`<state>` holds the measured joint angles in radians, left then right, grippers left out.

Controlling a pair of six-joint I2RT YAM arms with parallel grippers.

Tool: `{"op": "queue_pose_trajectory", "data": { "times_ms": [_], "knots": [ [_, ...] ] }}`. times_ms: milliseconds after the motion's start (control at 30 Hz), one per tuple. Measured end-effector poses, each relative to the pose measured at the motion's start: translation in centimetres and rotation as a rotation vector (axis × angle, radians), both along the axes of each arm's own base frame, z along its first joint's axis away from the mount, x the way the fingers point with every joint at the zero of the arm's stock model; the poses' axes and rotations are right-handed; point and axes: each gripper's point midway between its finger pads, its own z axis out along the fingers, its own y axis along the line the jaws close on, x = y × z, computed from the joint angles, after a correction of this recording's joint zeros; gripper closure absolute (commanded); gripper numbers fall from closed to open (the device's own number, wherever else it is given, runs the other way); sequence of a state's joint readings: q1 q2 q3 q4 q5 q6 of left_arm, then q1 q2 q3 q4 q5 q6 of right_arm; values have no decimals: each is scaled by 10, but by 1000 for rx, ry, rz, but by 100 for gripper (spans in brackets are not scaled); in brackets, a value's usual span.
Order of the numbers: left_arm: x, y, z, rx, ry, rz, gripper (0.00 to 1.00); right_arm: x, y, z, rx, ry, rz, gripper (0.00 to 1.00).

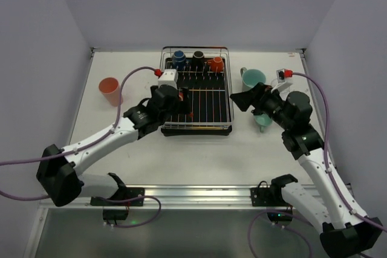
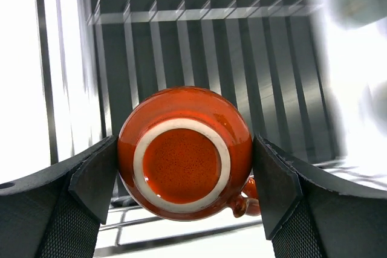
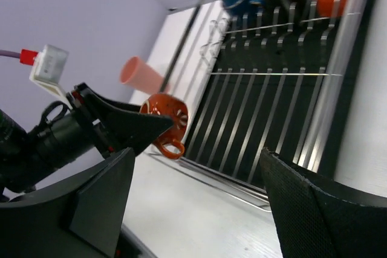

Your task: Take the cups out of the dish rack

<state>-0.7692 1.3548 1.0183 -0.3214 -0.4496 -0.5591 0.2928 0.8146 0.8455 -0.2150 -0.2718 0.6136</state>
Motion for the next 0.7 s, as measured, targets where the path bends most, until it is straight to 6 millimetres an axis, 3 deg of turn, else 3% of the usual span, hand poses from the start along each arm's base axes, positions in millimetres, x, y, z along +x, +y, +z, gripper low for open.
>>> {"op": "queue_pose_trajectory", "data": {
  "times_ms": [200,300,500,700],
  "knots": [
    [-12,-29,99,-333,-231,-159,78,-8,39,15,224,-3,158,17],
    [-30,-45,130,-487,-305,-278,78,-11,61,21,319,11,239,19],
    [-57,-67,141,-654,-317,-440,79,-29,95,46,462,1,396,22],
    [-75,-78,152,-768,-325,-539,79,-41,105,65,563,-18,480,28]
  ]
}}
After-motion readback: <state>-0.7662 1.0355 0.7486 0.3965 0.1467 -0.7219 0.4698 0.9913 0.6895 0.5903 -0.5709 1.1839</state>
